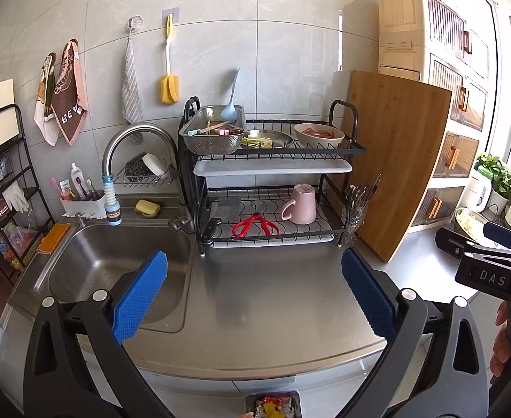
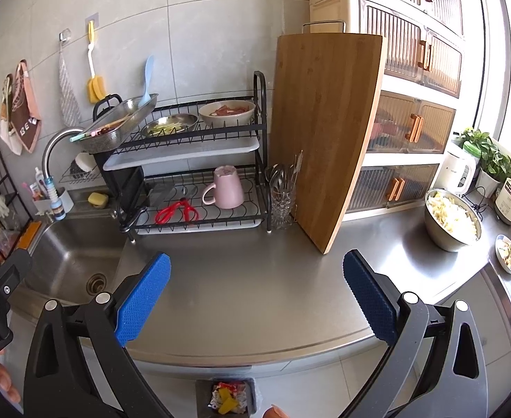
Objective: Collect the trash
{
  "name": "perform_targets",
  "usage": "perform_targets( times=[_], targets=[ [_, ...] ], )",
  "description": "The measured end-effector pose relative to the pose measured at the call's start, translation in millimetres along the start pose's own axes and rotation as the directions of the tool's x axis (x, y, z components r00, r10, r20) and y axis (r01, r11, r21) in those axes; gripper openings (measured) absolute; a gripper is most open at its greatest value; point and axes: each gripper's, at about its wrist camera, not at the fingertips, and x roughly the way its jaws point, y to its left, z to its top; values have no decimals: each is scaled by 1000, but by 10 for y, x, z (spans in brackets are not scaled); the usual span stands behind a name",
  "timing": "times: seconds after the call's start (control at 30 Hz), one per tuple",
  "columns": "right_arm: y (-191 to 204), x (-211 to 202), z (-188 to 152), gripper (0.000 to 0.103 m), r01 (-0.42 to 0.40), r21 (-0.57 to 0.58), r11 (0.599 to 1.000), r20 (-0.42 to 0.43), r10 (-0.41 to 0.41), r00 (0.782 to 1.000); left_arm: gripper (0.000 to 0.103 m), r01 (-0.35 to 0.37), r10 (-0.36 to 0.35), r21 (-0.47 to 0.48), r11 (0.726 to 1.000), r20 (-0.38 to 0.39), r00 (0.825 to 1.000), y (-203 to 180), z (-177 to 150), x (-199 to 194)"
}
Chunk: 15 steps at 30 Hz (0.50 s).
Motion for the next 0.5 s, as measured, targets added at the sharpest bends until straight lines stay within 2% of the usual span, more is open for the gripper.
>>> perform_targets(
  times=[0.5],
  targets=[
    [24,21,4,100,0,1,1000,-5,0,1000,95,-1,1,-12,1000,-10,1000,5,-6,37]
  ],
)
